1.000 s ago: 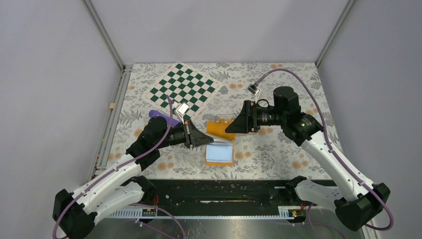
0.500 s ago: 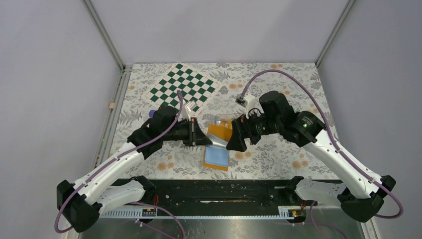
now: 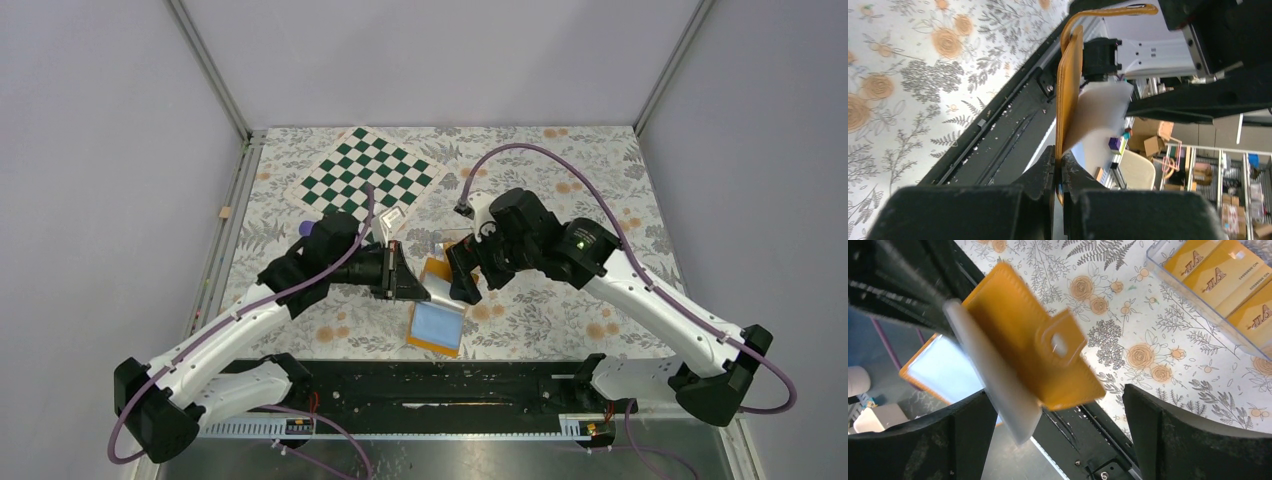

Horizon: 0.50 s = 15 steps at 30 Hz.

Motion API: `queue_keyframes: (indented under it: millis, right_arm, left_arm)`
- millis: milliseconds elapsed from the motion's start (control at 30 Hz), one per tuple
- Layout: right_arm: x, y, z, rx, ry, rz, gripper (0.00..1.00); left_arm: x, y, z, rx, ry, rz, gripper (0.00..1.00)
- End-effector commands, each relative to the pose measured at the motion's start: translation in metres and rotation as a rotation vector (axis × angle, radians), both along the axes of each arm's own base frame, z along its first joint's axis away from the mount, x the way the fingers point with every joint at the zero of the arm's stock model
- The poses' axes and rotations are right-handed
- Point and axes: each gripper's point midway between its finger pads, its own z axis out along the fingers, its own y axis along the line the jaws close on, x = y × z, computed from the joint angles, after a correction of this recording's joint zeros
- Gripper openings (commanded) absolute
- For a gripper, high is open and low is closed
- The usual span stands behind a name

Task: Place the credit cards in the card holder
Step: Open the card holder at the center of the board.

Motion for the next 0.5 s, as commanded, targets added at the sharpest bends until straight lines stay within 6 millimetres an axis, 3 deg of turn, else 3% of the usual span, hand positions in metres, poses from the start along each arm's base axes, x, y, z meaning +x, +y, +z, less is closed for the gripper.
queue_keyframes:
  millis: [0, 200, 467]
  right_arm:
    - [0.017, 0.004, 0.013, -0.010, -0.077, -0.029, 0.99]
    - [0.008, 0.016, 0.009, 0.011, -0.025, 0.046, 0.99]
    - [-0.037, 0.035, 0.017, 0.185, 0.133, 0.241, 0.99]
  left_arm:
    - [-0.019, -0.012, 0.039, -0.121, -0.084, -0.122, 0.00]
    - [-0.030, -0.014, 0.047, -0.152, -0.120, -0.171, 0.00]
    - [-0.033, -0.011, 0.055, -0.178, -0.162, -0.173, 0.00]
